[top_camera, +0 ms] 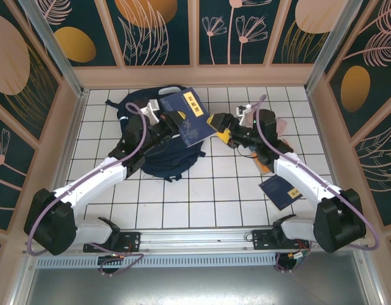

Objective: Pack the student bag

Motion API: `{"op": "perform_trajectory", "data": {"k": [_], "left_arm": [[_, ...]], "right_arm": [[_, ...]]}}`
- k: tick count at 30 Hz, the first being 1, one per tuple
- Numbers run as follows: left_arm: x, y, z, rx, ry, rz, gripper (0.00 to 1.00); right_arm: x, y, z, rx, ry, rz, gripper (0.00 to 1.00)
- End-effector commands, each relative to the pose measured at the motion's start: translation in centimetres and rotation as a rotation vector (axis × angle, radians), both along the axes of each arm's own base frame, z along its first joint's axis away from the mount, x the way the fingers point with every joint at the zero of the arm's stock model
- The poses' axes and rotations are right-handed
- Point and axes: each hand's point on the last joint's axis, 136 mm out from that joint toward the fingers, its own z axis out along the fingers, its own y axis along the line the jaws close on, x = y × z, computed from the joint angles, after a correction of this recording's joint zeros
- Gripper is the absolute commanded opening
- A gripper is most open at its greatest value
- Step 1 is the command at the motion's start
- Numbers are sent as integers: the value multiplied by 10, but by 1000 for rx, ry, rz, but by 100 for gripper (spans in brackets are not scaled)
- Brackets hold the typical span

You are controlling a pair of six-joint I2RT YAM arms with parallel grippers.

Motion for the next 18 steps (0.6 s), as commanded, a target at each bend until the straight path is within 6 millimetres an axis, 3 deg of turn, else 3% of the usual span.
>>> {"op": "perform_trajectory", "data": {"k": [1,7,14,18], "left_arm": [[1,14,50,-197,-86,75,2],[-9,23,57,-306,-73,83,2],[-15,33,64,-379,-62,104,2],[-18,36,66,-364,-75,110,3]], "right_arm": [[-6,20,41,198,-31,8,99],[-16,43,65,325,-57,19,97],[-24,51,87,390,-77,-6,74],[-19,47,82,374,-33,-68,57]]}}
